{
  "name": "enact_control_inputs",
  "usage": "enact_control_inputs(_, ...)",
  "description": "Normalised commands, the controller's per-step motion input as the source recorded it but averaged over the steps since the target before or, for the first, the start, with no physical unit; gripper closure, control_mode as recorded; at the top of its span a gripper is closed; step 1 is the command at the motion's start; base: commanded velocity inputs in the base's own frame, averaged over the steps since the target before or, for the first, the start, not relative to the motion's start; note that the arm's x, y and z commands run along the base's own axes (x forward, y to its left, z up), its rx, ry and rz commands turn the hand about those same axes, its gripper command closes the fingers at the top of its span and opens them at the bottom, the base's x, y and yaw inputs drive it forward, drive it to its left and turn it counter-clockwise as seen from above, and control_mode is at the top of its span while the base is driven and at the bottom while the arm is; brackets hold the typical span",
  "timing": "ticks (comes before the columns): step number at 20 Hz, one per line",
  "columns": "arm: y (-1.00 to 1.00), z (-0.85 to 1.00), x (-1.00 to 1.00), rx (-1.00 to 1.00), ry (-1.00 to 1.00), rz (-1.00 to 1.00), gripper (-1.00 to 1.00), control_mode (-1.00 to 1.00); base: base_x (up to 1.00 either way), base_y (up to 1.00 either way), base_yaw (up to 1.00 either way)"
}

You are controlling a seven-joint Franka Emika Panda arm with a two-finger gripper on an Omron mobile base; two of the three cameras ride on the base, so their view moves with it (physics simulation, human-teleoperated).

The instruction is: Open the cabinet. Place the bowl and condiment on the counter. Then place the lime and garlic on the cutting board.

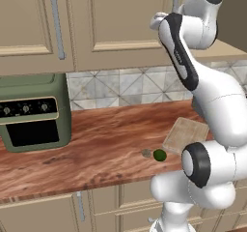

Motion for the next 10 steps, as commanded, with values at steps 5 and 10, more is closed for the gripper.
enact_control_inputs(5, -0.05, -0.63, 0.24, 0.0, -0.18, 0.2, 1.0, -1.0, 0.0, 0.0, 0.0)
enact_control_inputs(10, 0.06, -0.61, 0.01, 0.0, -0.23, 0.26, 1.0, -1.0, 0.0, 0.0, 0.0)
